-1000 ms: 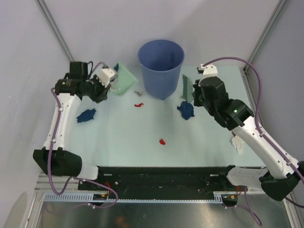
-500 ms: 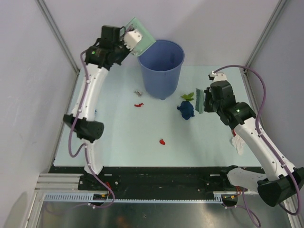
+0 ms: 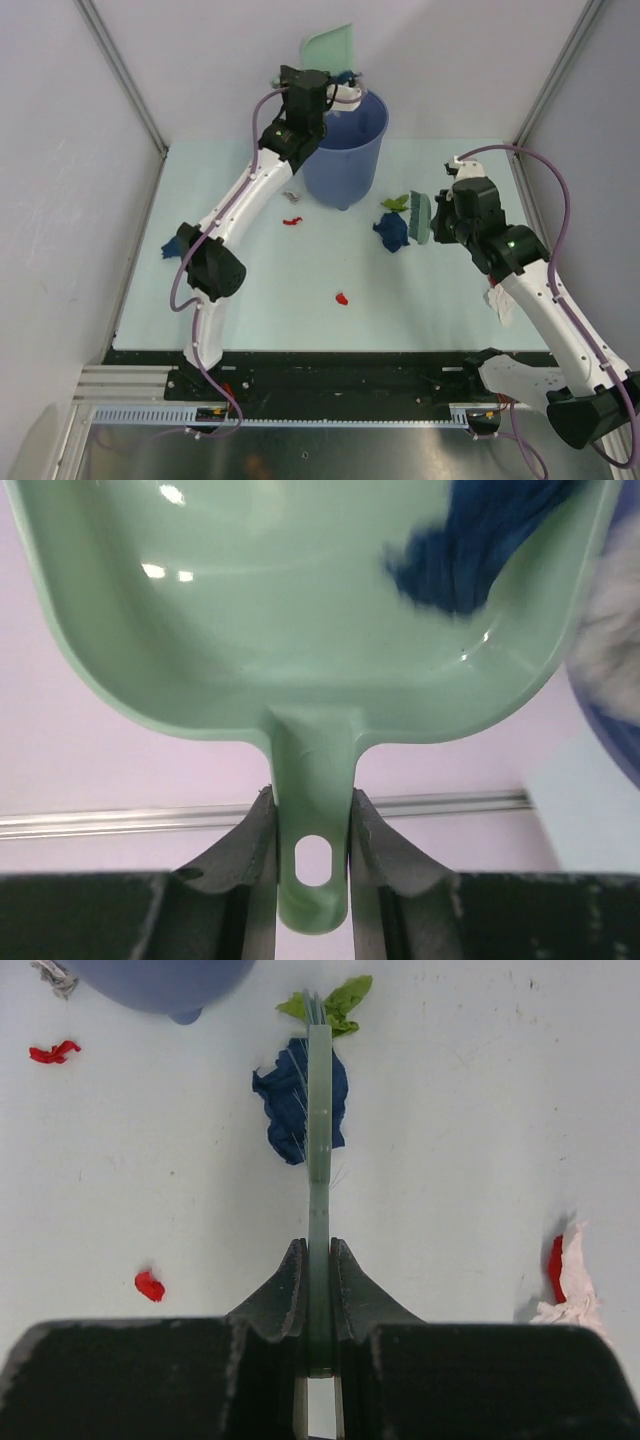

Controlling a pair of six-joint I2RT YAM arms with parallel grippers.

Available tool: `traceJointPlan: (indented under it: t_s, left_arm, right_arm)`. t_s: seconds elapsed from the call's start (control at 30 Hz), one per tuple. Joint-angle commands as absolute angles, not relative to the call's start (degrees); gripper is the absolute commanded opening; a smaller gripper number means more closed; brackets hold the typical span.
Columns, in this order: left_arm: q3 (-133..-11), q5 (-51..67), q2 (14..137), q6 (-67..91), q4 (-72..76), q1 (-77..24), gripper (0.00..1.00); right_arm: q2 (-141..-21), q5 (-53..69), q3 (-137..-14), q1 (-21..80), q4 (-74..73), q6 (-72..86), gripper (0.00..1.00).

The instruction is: Sweep away the paper scraps from the table

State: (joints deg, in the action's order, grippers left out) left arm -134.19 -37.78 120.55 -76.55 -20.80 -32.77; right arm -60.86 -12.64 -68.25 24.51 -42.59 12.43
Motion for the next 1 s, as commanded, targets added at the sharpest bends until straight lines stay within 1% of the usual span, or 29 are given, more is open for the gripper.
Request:
traceJointPlan:
  t_s: [0.0,0.03,0.1,0.23,0.4,0.5,0.53,0.57,0.6,0.63,0.67,0.7,0.73,0.77,0.8,0.83,0.9,0.93,0.97]
  left_arm:
    - [-123.82,-41.05,117.52,-101.74,6.36,-33.66,0.00]
    - [-119.66,-39.30,115.77,-110.65,17.64,-33.40,0.00]
    - [-113.32,-37.89,114.96,-116.61,23.62,-33.22,0.00]
    - [-115.83,-38.85,117.07,-119.70,25.57,-33.22,0.00]
    - [-119.17,-40.16,117.16,-117.34,25.84,-33.22,0.00]
    - [-120.67,-41.83,114.28,-108.84,23.05,-33.05,0.00]
    - [-121.54,-42.18,112.95,-98.98,14.59,-32.87,0.00]
    - [-122.86,-42.19,111.63,-92.70,8.15,-32.52,0.00]
    - [-125.22,-40.53,108.84,-86.29,-4.18,-31.74,0.00]
    - [-124.81,-39.82,107.07,-76.39,-8.05,-31.21,0.00]
    - [-123.24,-39.21,104.96,-72.90,-10.61,-30.59,0.00]
    - [-116.96,-37.55,102.07,-70.16,-13.07,-29.63,0.00]
    - [-112.98,-36.57,96.65,-65.70,-13.88,-29.01,0.00]
    - [-109.20,-35.34,93.37,-63.48,-14.76,-28.39,0.00]
    - [-102.90,-34.38,90.82,-61.11,-17.46,-26.82,0.00]
    - [-100.40,-31.58,86.09,-55.95,-19.32,-25.68,0.00]
    - [-94.26,-27.79,82.37,-50.21,-25.27,-21.21,0.00]
    - [-92.30,-24.03,80.35,-45.05,-26.70,-19.53,0.00]
    - [-90.28,-22.43,76.76,-42.91,-27.68,-17.86,0.00]
  right_arm:
    - [-58.36,-11.34,-68.47,24.70,-41.13,13.45,0.00]
    - [-57.84,-11.34,-68.38,24.70,-41.22,13.36,0.00]
    - [-57.48,-11.25,-68.38,24.78,-41.22,13.36,0.00]
    - [-56.52,-10.64,-68.38,24.79,-40.96,13.45,0.00]
    - [-56.86,-10.72,-68.38,24.87,-40.87,12.75,0.00]
    - [-58.26,-11.34,-68.38,25.14,-40.43,9.95,0.00]
    - [-58.71,-11.69,-68.38,25.22,-40.08,8.71,0.00]
    - [-59.41,-12.73,-68.29,25.49,-39.90,7.40,0.00]
    - [-60.72,-13.44,-68.38,26.36,-39.55,5.64,0.00]
    - [-61.52,-15.54,-68.38,27.32,-39.20,2.32,0.00]
    - [-62.05,-16.69,-68.47,28.55,-38.94,0.37,0.00]
    - [-62.49,-17.48,-68.38,32.74,-38.85,-1.65,0.00]
    - [-63.10,-18.53,-68.47,35.22,-38.59,-5.85,0.00]
    - [-63.19,-18.46,-68.47,37.77,-38.15,-7.45,0.00]
    - [-63.28,-18.02,-68.47,40.58,-36.40,-8.25,0.00]
    - [-63.19,-15.49,-68.64,43.48,-34.99,-8.52,0.00]
    - [-63.54,-9.52,-69.60,44.38,-30.09,-5.73,0.00]
    - [-63.89,-2.27,-70.31,44.82,-27.97,-4.15,0.00]
    - [-65.20,2.33,-70.23,45.09,-25.34,-1.52,0.00]
